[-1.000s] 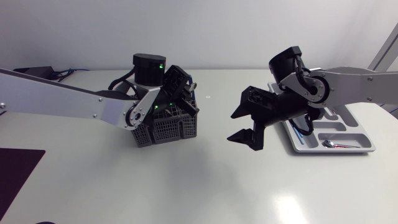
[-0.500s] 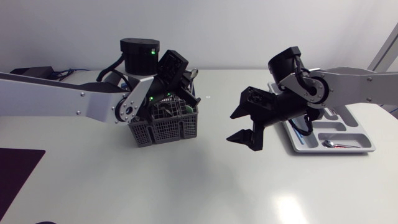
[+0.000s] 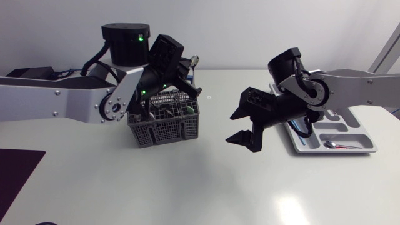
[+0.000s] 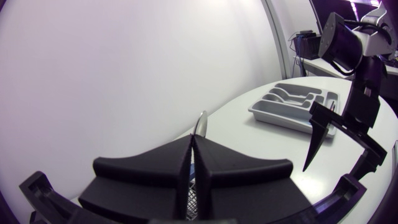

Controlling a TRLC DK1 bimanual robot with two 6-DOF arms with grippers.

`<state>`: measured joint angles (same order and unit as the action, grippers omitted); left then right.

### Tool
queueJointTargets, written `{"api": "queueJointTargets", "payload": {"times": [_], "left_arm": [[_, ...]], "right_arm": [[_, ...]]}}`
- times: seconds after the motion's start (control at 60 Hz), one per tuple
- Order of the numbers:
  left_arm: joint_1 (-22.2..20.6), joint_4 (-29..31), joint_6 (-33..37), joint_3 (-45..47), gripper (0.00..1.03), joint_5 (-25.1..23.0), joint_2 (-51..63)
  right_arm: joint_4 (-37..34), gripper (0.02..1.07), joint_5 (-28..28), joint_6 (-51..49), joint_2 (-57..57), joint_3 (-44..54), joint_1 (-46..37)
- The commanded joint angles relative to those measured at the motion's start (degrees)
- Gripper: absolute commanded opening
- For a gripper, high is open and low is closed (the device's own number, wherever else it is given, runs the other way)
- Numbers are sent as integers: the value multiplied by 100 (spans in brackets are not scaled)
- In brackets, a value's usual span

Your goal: Unload the cutlery basket into the drawer organizer.

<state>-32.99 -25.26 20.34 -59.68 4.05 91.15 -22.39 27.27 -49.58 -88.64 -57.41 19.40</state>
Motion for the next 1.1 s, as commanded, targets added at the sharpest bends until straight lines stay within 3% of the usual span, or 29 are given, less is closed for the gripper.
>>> {"api": "queueJointTargets", "payload": {"times": [0.0,0.383,0.683,0.917,1.083], "left_arm": [[-111,56,-452,158,4,60,-195],[-251,1559,-2675,-395,4,25,-256],[-410,1910,-3765,-597,4,-212,-326],[-427,2174,-4354,-747,4,-546,-282],[-401,2183,-4574,-720,4,-704,-274]], "right_arm": [[112,101,59,335,207,89,20],[455,101,59,1750,664,72,-41],[842,100,-125,2453,778,168,240],[1395,92,-600,2849,725,195,548],[1510,71,-749,3077,488,1,609]]}}
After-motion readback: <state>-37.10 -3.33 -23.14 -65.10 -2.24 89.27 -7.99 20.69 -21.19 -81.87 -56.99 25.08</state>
